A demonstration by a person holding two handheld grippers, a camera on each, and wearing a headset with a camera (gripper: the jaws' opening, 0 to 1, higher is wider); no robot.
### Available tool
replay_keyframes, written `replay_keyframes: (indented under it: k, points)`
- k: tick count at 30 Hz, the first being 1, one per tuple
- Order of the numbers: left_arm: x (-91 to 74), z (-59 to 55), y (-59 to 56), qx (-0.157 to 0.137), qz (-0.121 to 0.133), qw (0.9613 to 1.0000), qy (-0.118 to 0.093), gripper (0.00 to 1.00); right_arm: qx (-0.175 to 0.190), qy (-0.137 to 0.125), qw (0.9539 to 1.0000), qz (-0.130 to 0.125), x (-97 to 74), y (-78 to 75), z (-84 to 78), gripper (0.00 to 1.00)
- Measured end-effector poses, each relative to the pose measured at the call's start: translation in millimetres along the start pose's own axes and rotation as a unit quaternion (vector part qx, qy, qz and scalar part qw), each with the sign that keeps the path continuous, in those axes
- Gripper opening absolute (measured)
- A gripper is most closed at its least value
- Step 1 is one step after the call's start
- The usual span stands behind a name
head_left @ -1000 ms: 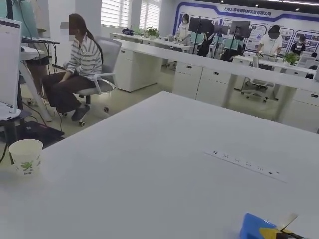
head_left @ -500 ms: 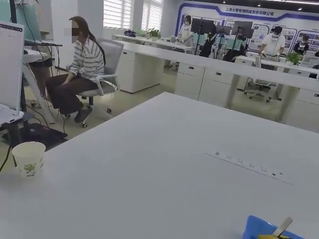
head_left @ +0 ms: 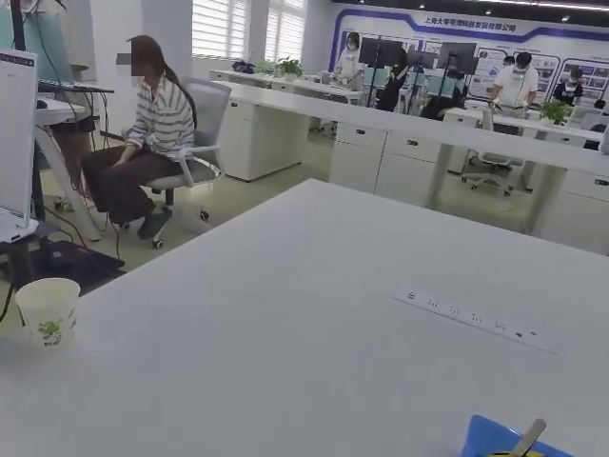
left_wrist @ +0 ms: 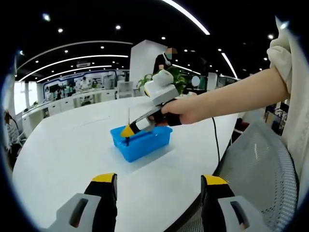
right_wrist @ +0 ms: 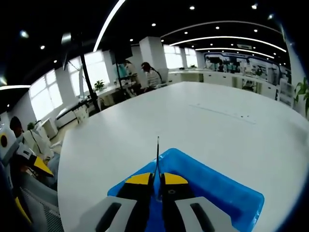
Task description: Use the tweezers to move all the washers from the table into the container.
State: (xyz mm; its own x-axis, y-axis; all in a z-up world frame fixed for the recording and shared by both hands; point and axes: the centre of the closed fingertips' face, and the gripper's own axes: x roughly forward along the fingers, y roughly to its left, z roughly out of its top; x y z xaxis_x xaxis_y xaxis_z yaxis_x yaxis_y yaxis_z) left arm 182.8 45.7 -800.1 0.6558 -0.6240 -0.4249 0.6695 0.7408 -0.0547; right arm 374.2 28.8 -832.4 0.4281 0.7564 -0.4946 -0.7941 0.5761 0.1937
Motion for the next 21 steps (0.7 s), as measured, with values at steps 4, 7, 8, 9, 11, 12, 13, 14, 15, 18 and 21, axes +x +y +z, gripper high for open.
replay_keyframes:
  k: [4,7,8,9,11,12,13,14,15,18,21]
  points:
    - [0.5,0.5,-1.5,0.001,-0.005,1.0,0.0,0.71,-0.002,-0.018,0.9998,-0.006,-5.9,1.2,12.1,0.04]
    - [1.0,0.2,-2.5,0.0,-0.007,1.0,0.001,0.72,-0.008,-0.034,0.9994,-0.004,-13.7,5.4,22.3,0.04]
    - [1.0,0.6,-2.2,0.0,-0.007,1.0,0.0,0.72,-0.011,-0.038,0.9992,-0.003,-16.4,7.3,24.5,0.04]
    - [1.0,0.8,-2.2,-0.001,-0.007,1.0,0.0,0.73,-0.014,-0.042,0.999,-0.001,-20.3,10.5,27.1,0.04]
    - [1.2,1.7,-3.4,-0.006,-0.011,0.9999,-0.003,0.74,-0.021,-0.046,0.9987,0.002,-26.8,17.2,28.9,0.04]
    - [1.2,1.6,-3.7,-0.007,-0.012,0.9999,-0.003,0.74,-0.025,-0.047,0.9986,0.004,-28.9,19.3,29.1,0.04]
    - [1.3,1.7,-3.7,-0.007,-0.012,0.9999,-0.003,0.74,-0.027,-0.047,0.9985,0.007,-32.8,22.7,29.0,0.04]
    - [1.3,1.9,-3.8,-0.007,-0.013,0.9999,-0.003,0.75,-0.031,-0.049,0.9983,0.008,-35.3,24.8,29.2,0.04]
    - [1.4,2.3,-4.1,-0.008,-0.014,0.9999,-0.004,0.75,-0.035,-0.049,0.9982,0.01,-37.6,27.0,29.4,0.04]
    - [2.2,2.2,-8.3,-0.012,-0.026,0.9996,-0.003,0.75,-0.044,-0.052,0.9975,0.015,-46.4,35.1,30.3,0.04]
    - [2.5,2.1,-10.7,-0.012,-0.035,0.9993,0.0,0.74,-0.049,-0.056,0.9969,0.024,-54.5,44.5,30.3,0.04]
